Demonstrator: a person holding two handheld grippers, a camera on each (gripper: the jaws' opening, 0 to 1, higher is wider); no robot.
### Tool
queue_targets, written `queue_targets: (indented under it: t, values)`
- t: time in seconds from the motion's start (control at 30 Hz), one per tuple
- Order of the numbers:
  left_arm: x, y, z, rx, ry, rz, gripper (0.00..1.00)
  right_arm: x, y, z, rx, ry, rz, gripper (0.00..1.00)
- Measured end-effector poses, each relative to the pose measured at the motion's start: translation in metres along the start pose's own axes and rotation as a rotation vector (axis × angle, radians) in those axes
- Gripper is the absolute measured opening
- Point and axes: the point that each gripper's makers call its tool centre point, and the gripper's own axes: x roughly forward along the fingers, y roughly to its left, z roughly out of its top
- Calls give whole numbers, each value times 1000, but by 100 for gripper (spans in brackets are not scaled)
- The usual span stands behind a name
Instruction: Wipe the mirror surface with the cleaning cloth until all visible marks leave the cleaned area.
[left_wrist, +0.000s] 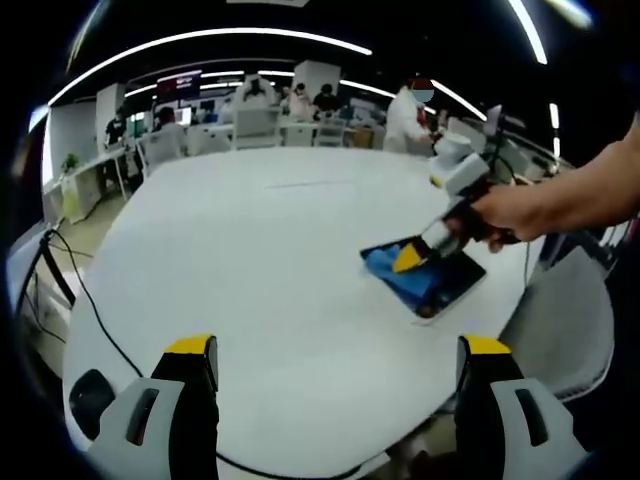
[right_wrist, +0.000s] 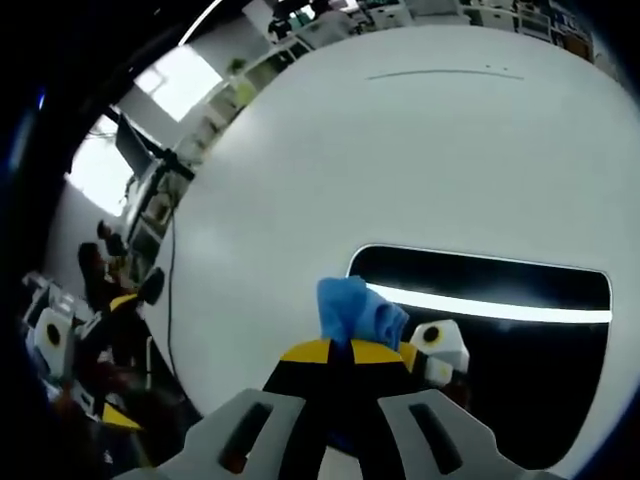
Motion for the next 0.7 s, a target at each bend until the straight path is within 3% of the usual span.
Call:
queue_targets:
  t: [0.7]
  values:
    - [-5, -12, 1, 1, -6, 25, 100, -17, -32, -6, 20, -15, 11, 0]
